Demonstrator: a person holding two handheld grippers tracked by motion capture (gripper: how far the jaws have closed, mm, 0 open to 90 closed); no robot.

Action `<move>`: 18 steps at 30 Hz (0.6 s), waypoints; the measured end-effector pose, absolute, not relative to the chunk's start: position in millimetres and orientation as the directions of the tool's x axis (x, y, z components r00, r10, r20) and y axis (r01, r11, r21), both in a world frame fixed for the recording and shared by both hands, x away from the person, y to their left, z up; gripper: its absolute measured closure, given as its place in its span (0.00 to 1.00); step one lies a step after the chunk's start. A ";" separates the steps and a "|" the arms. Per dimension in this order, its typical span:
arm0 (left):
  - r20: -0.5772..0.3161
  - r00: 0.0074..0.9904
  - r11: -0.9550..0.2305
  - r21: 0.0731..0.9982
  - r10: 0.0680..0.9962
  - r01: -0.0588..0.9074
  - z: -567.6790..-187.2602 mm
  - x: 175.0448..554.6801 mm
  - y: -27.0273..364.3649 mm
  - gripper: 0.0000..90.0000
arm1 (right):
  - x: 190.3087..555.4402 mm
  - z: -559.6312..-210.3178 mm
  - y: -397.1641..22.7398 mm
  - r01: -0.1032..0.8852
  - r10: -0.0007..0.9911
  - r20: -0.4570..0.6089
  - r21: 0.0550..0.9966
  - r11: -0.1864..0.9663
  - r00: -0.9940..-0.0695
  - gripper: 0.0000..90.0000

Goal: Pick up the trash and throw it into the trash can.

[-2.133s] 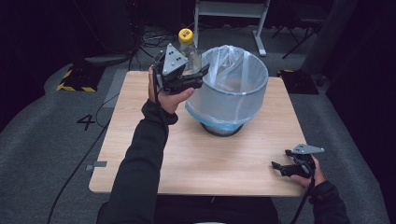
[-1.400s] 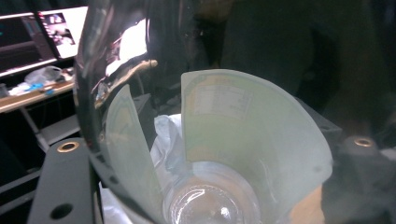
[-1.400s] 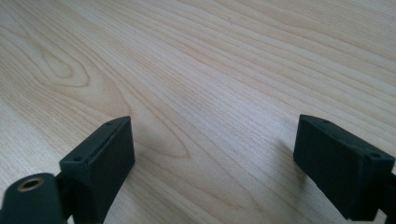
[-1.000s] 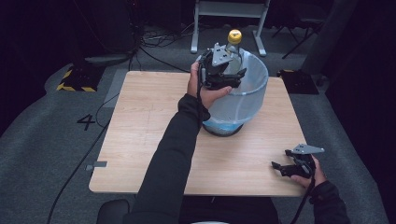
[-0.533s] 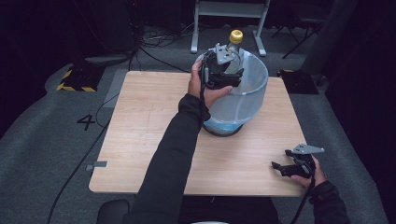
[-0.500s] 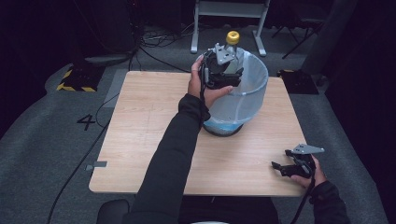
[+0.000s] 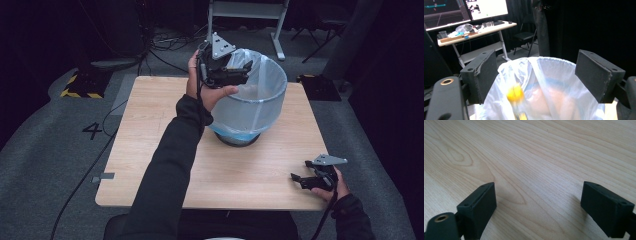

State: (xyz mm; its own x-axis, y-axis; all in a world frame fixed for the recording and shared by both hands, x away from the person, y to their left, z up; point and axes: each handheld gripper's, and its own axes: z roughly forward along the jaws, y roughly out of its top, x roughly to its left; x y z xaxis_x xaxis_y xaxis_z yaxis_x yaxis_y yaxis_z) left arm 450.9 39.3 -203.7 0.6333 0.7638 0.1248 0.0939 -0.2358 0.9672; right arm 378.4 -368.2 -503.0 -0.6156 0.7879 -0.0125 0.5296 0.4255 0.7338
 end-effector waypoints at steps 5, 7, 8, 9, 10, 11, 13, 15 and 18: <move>0.139 0.650 -0.246 0.966 0.747 0.076 -206.4 433.1 61.2 0.20 | 378.5 -503.0 -368.0 0.529 0.789 -0.013 0.736 0.423 -0.614 0.15; 0.171 0.650 -0.280 0.957 0.741 0.068 -211.7 423.8 69.8 0.20 | 378.5 -503.0 -367.9 0.529 0.790 -0.013 0.736 0.423 -0.613 0.15; 0.188 0.645 -0.293 0.954 0.741 0.059 -218.9 415.6 78.2 0.20 | 378.4 -502.9 -368.1 0.528 0.789 -0.015 0.735 0.424 -0.614 0.15; 0.187 0.651 -0.298 0.953 0.736 0.063 -222.4 412.9 82.4 0.20 | 378.4 -503.0 -368.1 0.528 0.789 -0.014 0.736 0.424 -0.614 0.15; 0.186 0.652 -0.303 0.951 0.735 0.069 -227.6 409.5 88.3 0.19 | 378.4 -503.1 -368.2 0.528 0.788 -0.015 0.735 0.426 -0.615 0.15; 0.186 0.652 -0.303 0.951 0.735 0.069 -227.6 409.5 88.3 0.19 | 378.4 -503.1 -368.2 0.528 0.788 -0.015 0.735 0.426 -0.615 0.15; 0.184 0.653 -0.316 0.945 0.735 0.090 -241.8 403.2 100.4 0.18 | 378.7 -503.2 -367.9 0.528 0.789 -0.014 0.736 0.424 -0.615 0.15; 0.193 0.647 -0.339 0.935 0.738 0.108 -256.4 399.2 109.1 0.18 | 378.7 -503.1 -367.9 0.528 0.789 -0.014 0.736 0.424 -0.614 0.15; 0.198 0.642 -0.369 0.919 0.740 0.142 -280.1 394.8 120.6 0.18 | 378.7 -503.1 -367.9 0.528 0.789 -0.014 0.736 0.424 -0.614 0.15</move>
State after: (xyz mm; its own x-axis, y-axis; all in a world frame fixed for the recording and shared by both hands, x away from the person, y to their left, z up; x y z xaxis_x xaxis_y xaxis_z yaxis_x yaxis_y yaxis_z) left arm 394.8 120.6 -280.1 0.6423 0.7404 0.1979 0.1422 -0.3689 0.9185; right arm 378.7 -367.9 -503.1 -0.6139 0.7893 -0.0141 0.5279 0.4238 0.7360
